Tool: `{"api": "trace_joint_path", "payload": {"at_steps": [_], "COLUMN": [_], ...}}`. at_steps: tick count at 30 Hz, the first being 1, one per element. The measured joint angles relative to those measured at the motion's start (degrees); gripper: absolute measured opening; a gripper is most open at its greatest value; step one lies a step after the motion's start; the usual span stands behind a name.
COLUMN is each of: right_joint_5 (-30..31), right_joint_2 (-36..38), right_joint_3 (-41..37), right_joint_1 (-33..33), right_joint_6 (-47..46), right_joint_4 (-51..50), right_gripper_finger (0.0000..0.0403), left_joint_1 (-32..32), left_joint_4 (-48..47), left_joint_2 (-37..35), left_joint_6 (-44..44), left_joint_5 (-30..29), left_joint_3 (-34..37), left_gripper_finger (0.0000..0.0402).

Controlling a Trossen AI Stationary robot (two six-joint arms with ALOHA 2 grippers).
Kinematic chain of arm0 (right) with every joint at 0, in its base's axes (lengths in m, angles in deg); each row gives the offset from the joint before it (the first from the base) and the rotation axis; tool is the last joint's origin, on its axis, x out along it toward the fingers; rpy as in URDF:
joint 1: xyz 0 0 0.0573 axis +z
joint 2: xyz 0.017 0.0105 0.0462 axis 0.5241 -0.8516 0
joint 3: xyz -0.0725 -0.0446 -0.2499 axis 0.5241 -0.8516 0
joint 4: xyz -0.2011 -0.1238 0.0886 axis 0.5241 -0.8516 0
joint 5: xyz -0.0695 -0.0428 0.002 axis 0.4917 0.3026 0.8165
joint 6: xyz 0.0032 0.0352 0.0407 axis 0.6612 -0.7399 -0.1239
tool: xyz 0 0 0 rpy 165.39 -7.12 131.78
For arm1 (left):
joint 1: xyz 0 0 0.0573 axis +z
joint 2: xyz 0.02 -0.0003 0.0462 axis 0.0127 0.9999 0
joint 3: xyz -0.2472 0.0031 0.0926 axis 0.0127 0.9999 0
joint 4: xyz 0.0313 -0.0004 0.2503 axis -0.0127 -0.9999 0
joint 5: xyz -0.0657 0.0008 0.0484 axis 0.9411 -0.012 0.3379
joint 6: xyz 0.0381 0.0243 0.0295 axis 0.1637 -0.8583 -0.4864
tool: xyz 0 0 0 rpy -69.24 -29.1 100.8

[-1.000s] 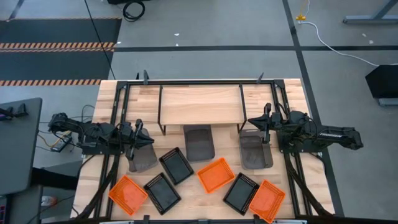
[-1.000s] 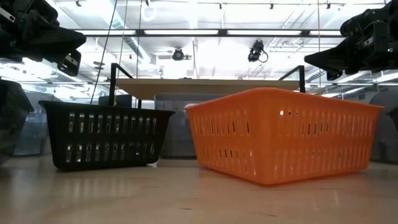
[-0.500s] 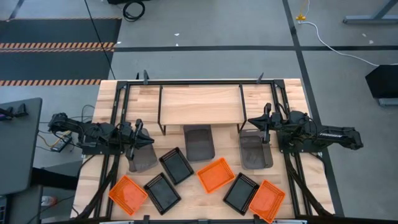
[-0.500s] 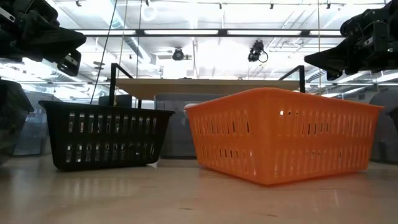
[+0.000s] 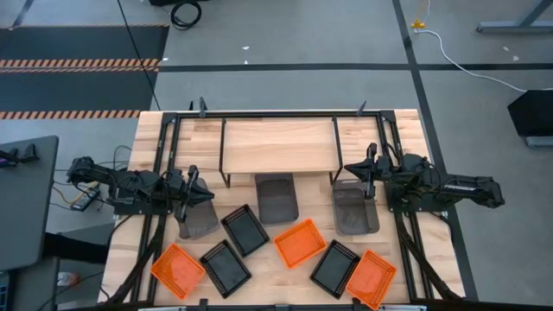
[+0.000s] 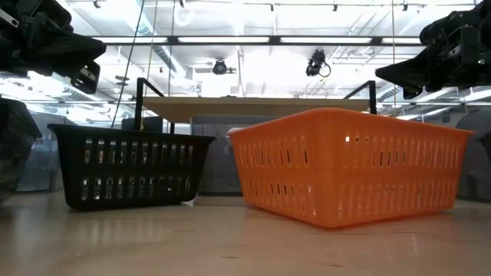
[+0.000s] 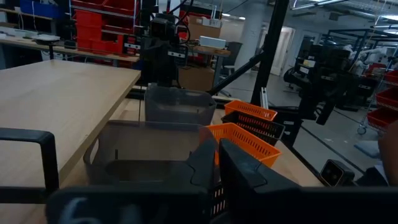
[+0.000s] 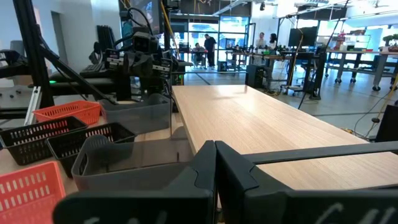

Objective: Stack baskets on shelf by color

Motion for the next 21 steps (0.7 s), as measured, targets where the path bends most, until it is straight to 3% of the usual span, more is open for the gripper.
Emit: {"api": "trace_joint_path", "payload": {"at_steps": [21], "right_joint_5": [0.0], "right_joint_2": [0.0], "right_joint_3": [0.0], "right_joint_1": [0.0], "right_joint_6": [0.0], "right_joint_4": [0.0], "right_gripper_finger": [0.0011], "left_joint_1": [0.0], "left_joint_4": [0.0], "left_joint_2": [0.0], "left_joint_6": [0.0], "left_joint_5": [0.0], "left_joint_3": [0.0], "left_gripper_finger": [0.0036]}}
